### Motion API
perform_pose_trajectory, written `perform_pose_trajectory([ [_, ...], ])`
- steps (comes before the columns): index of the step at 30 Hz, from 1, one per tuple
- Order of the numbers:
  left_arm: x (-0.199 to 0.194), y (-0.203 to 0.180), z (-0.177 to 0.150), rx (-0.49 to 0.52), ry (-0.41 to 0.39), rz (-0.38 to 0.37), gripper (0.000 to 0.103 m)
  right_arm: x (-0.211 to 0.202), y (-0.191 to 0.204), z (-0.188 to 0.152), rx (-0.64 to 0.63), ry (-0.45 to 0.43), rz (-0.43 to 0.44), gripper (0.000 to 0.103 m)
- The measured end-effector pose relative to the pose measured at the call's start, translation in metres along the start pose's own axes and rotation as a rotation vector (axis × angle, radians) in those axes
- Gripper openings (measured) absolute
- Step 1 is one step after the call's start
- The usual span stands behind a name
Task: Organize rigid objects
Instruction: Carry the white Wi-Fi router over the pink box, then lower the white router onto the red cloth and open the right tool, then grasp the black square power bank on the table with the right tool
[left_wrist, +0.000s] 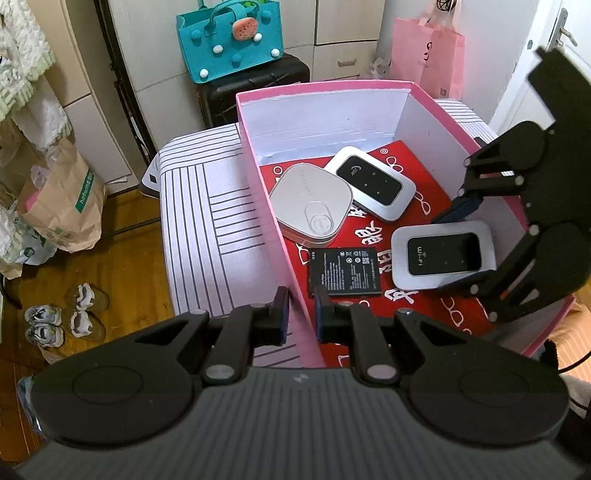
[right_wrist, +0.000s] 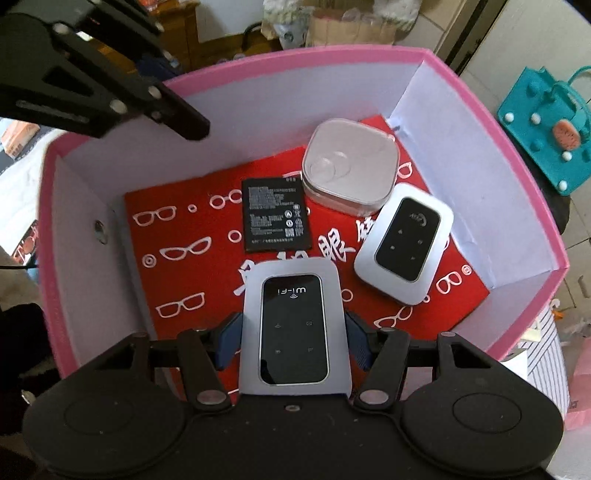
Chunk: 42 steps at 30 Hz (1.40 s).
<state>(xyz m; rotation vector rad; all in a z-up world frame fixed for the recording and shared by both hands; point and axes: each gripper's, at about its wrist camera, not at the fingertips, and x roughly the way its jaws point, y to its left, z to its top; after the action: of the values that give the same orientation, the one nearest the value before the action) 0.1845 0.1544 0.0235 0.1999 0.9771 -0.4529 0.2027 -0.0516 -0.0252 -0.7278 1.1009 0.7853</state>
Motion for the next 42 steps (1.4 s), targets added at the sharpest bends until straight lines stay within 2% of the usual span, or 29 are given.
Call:
perform_pose_trajectory([
  [5,0.0,0.0,-0.001,-0.005,-0.003,0.001,0.012,0.009,-0.013,0.004,0.06,0.011,0.046,0.064],
  [11,-0.001,-0.001,-0.001,-0.013,-0.004,0.007,0.012,0.02,-0.021,0.012,0.061,0.026,0.043,0.064],
  [16,-0.001,-0.002,-0.001,-0.025,-0.004,0.017,0.012,0.025,-0.024,0.019,0.046,0.018,-0.016,0.064],
  [20,-0.001,-0.003,-0.002,-0.035,-0.004,0.024,0.012,0.017,-0.022,0.014,0.033,-0.033,-0.029,0.07],
  [23,-0.001,-0.003,-0.002,-0.037,-0.004,0.028,0.012,-0.007,-0.02,-0.001,0.065,-0.124,-0.019,0.073],
  [28,-0.001,-0.006,-0.001,-0.028,-0.003,0.038,0.012,-0.063,-0.03,-0.039,0.184,-0.34,-0.027,0.074],
  [30,-0.001,-0.006,-0.002,-0.031,-0.006,0.037,0.012,-0.085,-0.035,-0.065,0.253,-0.437,-0.024,0.075],
  [33,-0.001,-0.004,-0.002,-0.044,-0.011,0.03,0.012,-0.1,-0.05,-0.103,0.395,-0.533,-0.019,0.075],
  [35,-0.001,-0.003,-0.003,-0.048,-0.015,0.024,0.012,-0.102,-0.057,-0.129,0.457,-0.573,-0.027,0.075],
  [37,-0.001,-0.001,-0.004,-0.051,-0.017,0.022,0.012,-0.097,-0.058,-0.152,0.499,-0.59,-0.078,0.075],
  [42,-0.001,-0.001,-0.004,-0.053,-0.022,0.023,0.012,-0.07,-0.071,-0.185,0.611,-0.578,-0.157,0.075],
])
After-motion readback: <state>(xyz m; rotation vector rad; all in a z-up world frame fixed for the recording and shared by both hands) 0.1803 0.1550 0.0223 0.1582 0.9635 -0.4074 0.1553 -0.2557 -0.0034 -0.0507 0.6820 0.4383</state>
